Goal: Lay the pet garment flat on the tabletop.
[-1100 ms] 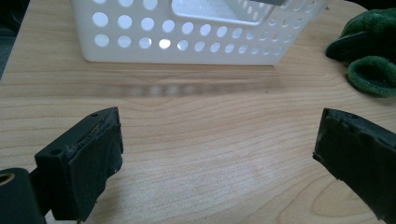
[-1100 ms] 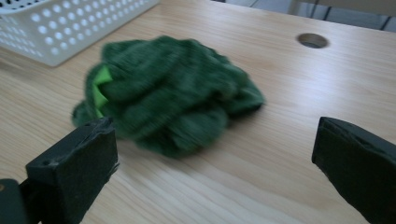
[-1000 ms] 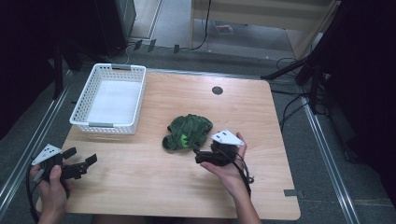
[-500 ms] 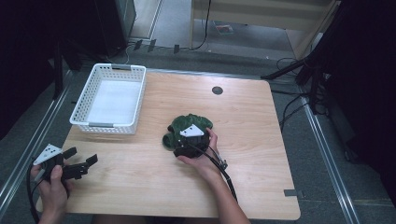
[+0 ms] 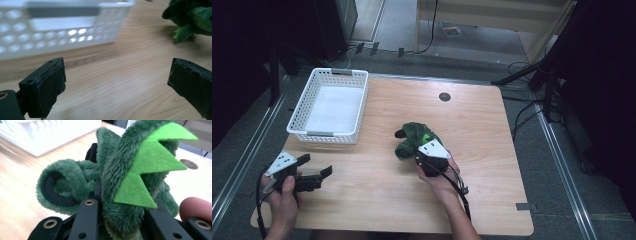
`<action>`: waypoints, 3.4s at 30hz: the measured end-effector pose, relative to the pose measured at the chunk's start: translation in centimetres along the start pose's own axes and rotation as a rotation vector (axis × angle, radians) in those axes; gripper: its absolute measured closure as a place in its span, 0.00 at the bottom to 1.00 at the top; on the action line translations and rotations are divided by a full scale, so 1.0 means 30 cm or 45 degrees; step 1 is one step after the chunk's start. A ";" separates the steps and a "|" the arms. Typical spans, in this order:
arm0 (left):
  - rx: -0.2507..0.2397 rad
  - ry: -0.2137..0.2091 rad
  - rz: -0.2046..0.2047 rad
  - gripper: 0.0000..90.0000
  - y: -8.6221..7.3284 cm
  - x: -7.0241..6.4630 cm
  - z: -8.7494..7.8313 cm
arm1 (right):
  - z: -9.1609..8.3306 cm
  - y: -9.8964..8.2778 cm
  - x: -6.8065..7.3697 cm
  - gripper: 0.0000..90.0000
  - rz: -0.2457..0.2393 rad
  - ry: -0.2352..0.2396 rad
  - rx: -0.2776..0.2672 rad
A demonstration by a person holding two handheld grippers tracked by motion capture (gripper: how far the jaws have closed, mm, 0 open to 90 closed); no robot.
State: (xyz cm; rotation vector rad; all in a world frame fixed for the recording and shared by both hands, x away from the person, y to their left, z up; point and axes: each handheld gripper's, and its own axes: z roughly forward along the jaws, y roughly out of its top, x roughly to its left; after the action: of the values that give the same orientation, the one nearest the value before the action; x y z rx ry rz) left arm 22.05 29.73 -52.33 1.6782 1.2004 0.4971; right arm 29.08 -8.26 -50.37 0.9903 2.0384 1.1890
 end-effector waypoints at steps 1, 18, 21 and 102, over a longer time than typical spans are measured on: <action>-0.003 -0.021 0.011 0.02 0.009 -0.020 0.007 | -0.033 0.006 0.002 0.85 0.006 0.007 -0.014; 0.079 -0.294 0.153 0.02 0.019 -0.275 0.230 | -0.202 -0.109 0.129 0.32 -0.042 0.263 0.123; 0.093 -0.313 0.151 0.02 0.013 -0.281 0.241 | -0.207 -0.104 0.117 0.34 -0.030 0.234 0.112; 0.441 -0.055 0.148 0.95 0.262 -0.347 0.780 | 0.316 0.013 -0.225 0.97 0.221 0.092 0.453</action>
State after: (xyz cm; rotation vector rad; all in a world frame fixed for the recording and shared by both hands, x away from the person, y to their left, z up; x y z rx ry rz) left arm 39.24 9.23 -53.66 2.0517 1.2125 0.3339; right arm 40.26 -9.27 -53.45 1.3321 2.3110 0.9747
